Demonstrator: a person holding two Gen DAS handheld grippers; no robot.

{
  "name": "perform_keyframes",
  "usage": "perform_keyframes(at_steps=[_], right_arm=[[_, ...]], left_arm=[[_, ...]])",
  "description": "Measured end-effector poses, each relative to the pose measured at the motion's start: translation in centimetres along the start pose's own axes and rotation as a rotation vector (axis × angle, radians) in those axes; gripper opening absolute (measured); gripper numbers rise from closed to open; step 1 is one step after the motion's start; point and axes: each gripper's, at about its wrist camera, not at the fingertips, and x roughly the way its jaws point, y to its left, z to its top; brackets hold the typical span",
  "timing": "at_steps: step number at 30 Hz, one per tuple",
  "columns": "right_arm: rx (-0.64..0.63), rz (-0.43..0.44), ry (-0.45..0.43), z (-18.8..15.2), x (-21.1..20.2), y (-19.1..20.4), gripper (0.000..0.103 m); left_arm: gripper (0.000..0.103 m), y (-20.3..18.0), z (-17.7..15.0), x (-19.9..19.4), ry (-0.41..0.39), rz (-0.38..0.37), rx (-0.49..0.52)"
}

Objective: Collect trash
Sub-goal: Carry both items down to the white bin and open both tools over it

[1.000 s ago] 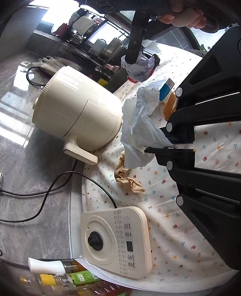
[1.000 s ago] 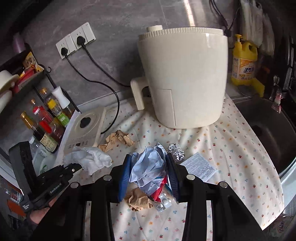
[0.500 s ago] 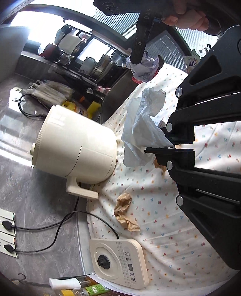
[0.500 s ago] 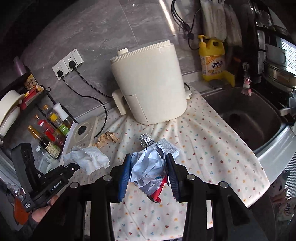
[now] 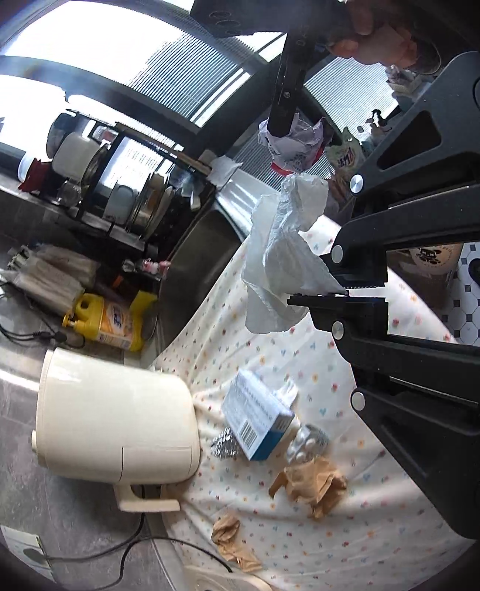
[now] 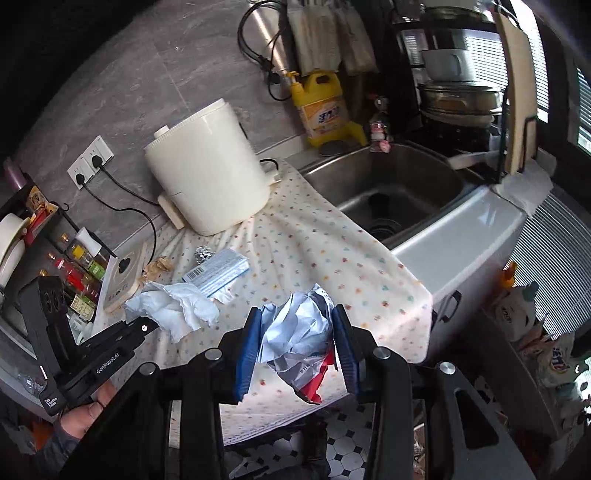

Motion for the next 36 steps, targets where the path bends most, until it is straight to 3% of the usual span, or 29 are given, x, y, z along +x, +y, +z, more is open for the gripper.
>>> perform_keyframes(at_steps=[8,18,21,23,30,36], right_arm=[[0.102,-0.066,0.032,-4.4,-3.2,-7.7,0.04],[0.161,-0.111,0.134,-11.2,-4.7,-15.4,0.041],[0.164,-0.109,0.176,-13.1,-4.5,-16.7,0.046],[0.162,-0.11,0.194,-14.2,-4.4,-17.4,0.055],[0.179,-0.111,0.231,-16.7,-5.0,-20.2,0.059],[0.188,-0.084,0.261,-17.7,-5.1,-21.3,0.063]], left_arm=[[0.004,-7.5,-3.9,3.7,0.109,-0.079,0.056],[0.004,-13.7,-10.8,6.9,0.219,-0.108,0.07],[0.004,-15.3,-13.0,7.5,0.248,-0.114,0.071],[0.004,-16.2,-14.3,7.9,0.265,-0.114,0.072],[0.004,-17.8,-18.1,8.7,0.326,-0.093,0.052],[0.004,-18.5,-19.4,9.5,0.356,-0.083,0.055]])
